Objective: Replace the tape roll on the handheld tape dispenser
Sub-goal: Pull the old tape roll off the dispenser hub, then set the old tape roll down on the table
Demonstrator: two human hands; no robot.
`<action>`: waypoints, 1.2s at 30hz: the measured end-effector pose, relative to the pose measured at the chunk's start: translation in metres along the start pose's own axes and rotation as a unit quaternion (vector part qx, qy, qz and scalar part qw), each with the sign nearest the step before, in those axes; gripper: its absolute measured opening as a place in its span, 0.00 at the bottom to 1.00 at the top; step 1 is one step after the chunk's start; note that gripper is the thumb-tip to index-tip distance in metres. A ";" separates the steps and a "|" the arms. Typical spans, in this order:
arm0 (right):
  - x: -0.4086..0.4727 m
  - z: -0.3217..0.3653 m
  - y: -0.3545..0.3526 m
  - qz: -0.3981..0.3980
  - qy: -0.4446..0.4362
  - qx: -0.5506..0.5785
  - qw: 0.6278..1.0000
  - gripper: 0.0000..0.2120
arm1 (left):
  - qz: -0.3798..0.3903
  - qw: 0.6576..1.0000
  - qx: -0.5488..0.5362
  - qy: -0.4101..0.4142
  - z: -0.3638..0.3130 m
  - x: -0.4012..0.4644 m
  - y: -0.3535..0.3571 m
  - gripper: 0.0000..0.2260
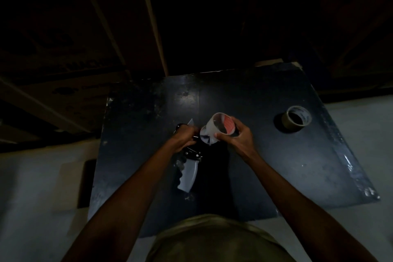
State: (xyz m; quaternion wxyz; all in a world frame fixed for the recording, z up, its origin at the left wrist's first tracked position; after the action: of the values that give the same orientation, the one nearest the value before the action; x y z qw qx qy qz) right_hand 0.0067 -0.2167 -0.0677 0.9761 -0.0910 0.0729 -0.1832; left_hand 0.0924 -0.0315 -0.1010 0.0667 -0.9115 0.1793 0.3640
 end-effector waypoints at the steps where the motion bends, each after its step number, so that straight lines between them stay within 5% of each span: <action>1: -0.001 -0.004 -0.004 -0.011 0.009 0.006 1.000 0.32 | -0.007 1.000 0.017 0.014 0.000 0.000 0.002 0.08; 21: -0.091 -0.046 -0.126 -0.155 0.100 -0.060 0.981 0.35 | -0.058 0.983 0.162 0.069 0.002 0.001 0.008 0.13; 29: -0.116 -0.072 -0.184 -0.269 0.114 -0.118 0.949 0.33 | -0.121 0.945 0.274 0.136 -0.002 -0.015 0.023 0.11; 36: -0.134 -0.091 -0.246 -0.357 0.130 -0.106 0.919 0.28 | -0.127 0.946 0.268 0.128 -0.004 -0.020 0.026 0.11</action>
State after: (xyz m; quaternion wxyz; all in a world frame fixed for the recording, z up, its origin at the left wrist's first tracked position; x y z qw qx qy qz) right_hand -0.2174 -0.4064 -0.0912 0.8124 -0.1891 0.1806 -0.5212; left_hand 0.0716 -0.0513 -0.0839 0.3306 -0.9143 0.1600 0.1709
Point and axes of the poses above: each hand's wrist, its own x-axis towards the middle knuckle, its own y-axis out of the palm, z = x × y, the point moved 4 cm from there along x, towards the middle knuckle, and after that the axes turned 2 degrees about x, right-handed, at the moved point
